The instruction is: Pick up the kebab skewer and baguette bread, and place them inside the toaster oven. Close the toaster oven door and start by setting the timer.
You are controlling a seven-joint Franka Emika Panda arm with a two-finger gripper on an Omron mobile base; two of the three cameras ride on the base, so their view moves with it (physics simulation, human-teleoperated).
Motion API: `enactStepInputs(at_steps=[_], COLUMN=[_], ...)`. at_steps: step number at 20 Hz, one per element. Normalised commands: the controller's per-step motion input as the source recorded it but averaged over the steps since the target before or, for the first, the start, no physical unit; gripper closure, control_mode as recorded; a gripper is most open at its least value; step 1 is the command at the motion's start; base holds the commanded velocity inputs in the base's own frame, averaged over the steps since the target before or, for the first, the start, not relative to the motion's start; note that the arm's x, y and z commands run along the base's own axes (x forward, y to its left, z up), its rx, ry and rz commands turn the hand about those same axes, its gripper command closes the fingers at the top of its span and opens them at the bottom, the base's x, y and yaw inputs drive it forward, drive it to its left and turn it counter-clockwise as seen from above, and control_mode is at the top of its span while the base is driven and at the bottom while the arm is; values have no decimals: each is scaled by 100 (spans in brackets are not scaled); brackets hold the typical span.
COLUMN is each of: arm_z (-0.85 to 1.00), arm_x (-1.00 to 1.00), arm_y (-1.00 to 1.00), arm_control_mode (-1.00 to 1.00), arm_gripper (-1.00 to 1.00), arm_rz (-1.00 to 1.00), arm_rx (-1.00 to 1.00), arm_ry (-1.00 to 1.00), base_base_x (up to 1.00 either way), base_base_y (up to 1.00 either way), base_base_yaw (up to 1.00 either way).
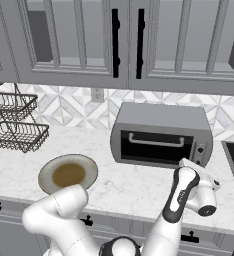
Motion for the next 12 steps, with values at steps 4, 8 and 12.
enactStepInputs(at_steps=[4, 8, 12], arm_z=[0, 0, 0], arm_x=[-2, -4, 0], arm_y=[0, 1, 3], arm_control_mode=[-100, -100, -100], arm_gripper=[100, 100, 100], arm_rz=[0, 0, 0], arm_rx=[13, 13, 13], arm_ry=[1, 4, 5], base_base_x=[0, 0, 0], base_base_y=[0, 0, 0], base_base_yaw=[0, 0, 0])
